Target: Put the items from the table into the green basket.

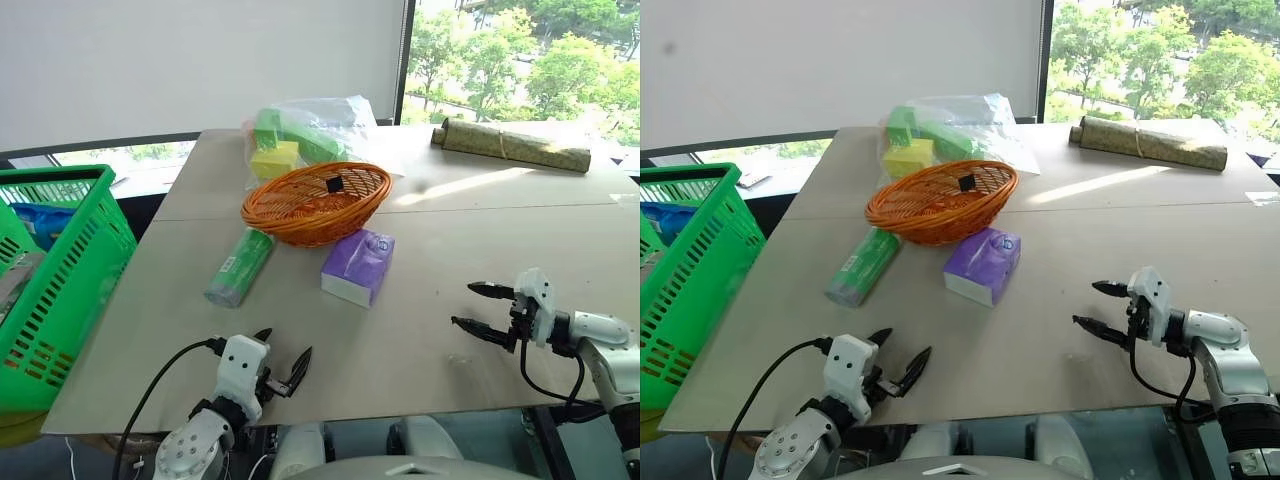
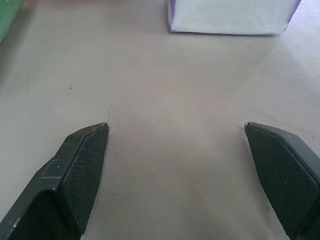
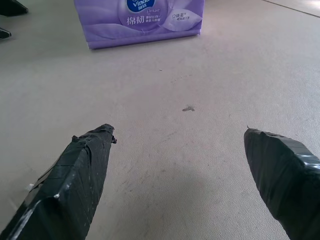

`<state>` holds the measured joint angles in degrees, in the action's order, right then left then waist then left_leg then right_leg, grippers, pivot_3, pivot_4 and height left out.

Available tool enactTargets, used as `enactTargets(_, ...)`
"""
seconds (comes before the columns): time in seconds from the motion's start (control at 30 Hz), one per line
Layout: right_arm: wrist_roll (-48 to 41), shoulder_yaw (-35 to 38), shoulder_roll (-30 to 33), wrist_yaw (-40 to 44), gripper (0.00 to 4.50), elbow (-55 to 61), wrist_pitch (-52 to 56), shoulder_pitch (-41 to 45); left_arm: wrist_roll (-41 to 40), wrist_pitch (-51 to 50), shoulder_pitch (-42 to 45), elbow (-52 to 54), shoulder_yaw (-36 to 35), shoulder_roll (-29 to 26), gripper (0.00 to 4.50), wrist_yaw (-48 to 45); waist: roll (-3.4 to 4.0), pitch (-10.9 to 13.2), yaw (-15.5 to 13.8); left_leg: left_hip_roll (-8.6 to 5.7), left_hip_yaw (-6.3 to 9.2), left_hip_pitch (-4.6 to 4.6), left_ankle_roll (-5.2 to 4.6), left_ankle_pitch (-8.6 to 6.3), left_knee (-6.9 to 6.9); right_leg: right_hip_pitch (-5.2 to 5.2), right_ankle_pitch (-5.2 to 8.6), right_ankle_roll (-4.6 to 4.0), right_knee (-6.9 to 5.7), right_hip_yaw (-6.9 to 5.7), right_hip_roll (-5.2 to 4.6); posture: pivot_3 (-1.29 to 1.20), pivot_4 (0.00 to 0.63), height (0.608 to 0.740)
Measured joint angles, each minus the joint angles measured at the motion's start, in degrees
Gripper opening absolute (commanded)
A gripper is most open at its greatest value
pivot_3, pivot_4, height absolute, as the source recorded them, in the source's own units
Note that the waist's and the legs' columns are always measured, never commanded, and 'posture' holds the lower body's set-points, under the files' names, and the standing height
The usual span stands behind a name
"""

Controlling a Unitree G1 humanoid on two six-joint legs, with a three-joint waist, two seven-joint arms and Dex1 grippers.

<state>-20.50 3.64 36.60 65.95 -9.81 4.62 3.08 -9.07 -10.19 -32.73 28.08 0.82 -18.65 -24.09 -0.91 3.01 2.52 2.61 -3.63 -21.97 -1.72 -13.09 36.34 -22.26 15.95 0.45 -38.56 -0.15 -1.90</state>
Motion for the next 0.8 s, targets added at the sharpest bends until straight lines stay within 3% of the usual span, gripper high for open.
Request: enactTargets(0.8,0.21,-0.68,-0.06,-0.12,4.5,-1.48,-1.07,3.49,-4.14,3.83,-2.04,-0.67,-0.29,0.12,4.45,-5.02,0.01,0.06,0.01,0.0,-0.02,0.01,0.0,0.0,0.0,0.0,0.0,0.0,0.0,0.01,0.0,-0.05,0.02,0.74)
